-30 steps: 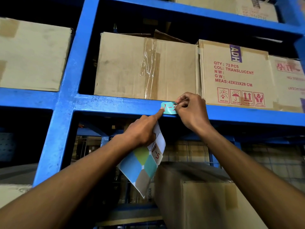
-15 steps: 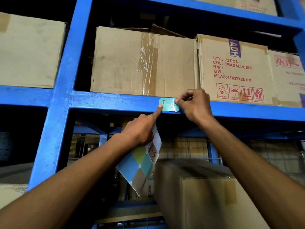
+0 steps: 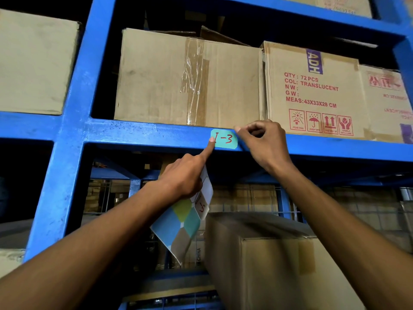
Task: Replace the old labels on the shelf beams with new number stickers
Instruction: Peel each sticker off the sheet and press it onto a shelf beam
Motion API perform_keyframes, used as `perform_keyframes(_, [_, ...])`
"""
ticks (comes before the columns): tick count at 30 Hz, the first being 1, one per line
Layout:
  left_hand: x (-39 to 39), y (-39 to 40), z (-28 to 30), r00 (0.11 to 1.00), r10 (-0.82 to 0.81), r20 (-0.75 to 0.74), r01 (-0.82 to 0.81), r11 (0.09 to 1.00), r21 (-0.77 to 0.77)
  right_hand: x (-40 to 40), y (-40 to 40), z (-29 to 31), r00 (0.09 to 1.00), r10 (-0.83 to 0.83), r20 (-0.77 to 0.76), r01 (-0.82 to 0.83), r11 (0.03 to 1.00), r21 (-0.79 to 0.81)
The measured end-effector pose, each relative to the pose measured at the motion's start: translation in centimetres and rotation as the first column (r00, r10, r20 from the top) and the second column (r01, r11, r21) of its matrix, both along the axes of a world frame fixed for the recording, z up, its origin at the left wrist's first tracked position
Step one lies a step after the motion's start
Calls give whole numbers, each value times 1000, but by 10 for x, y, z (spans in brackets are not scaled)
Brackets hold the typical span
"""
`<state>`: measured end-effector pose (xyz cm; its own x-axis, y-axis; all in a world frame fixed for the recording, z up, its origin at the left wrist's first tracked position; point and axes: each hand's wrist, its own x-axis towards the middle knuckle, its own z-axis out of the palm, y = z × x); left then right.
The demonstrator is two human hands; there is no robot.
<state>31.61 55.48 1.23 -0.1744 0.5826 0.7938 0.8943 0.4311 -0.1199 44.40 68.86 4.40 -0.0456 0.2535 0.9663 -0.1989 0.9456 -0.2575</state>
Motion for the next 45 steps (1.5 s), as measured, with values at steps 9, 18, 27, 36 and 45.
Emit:
perform_keyframes(9, [1,-1,0,1000,6,10,-6,1000,-26,-15,8,4,991,-130,-9,131,986,108])
perform_keyframes(18, [0,-2,-1,1000,23,-20,-24,999,-34,-16,10,6,999,-53,-9,53,997,59])
perform_keyframes(27, [7,-8,8,964,168,-206,-180,983,-42,-23,14,-7,956,-276,-101,290,941,175])
perform_keyframes(36, [2,-3,27,994,55,-91,-68,986,-151,-34,17,-30,770,-637,-25,588,694,415])
perform_keyframes(45, [-2,-4,21,1000,-29,-2,29,996,-85,-26,18,-38,721,-693,6,646,675,356])
